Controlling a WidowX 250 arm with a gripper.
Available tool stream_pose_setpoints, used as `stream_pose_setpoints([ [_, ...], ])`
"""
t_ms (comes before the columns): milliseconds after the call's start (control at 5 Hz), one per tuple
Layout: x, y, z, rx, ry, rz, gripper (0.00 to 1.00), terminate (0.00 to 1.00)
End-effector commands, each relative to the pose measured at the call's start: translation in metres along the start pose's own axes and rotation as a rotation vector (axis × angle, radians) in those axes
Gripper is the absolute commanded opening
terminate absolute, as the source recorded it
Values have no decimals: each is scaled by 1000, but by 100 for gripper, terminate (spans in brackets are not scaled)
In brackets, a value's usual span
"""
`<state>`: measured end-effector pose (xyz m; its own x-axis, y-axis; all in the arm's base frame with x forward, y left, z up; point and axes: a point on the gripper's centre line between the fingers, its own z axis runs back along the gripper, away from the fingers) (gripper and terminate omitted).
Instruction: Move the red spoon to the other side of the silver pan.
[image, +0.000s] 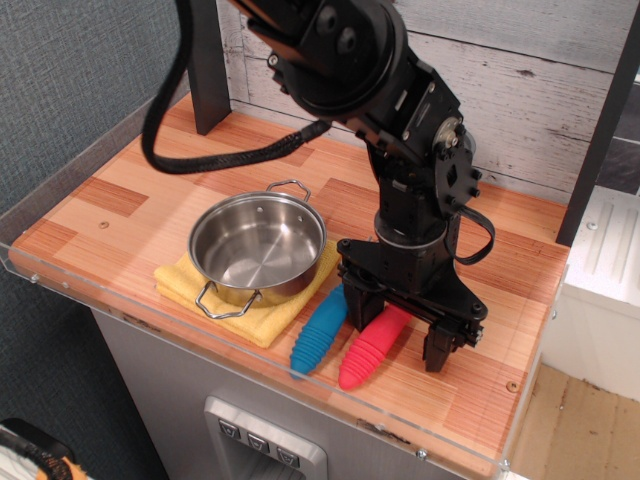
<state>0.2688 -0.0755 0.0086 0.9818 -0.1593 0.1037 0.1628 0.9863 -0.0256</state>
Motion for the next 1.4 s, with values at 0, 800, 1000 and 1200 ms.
stream_pose_setpoints([
  [0, 10, 2, 1, 10, -14, 5, 0, 0],
  [800, 12, 8, 54, -40, -91, 64, 0, 0],
  [1000, 1, 22, 65, -7, -74, 101, 0, 0],
  [1200, -17, 43, 80, 25, -63, 189, 0, 0],
])
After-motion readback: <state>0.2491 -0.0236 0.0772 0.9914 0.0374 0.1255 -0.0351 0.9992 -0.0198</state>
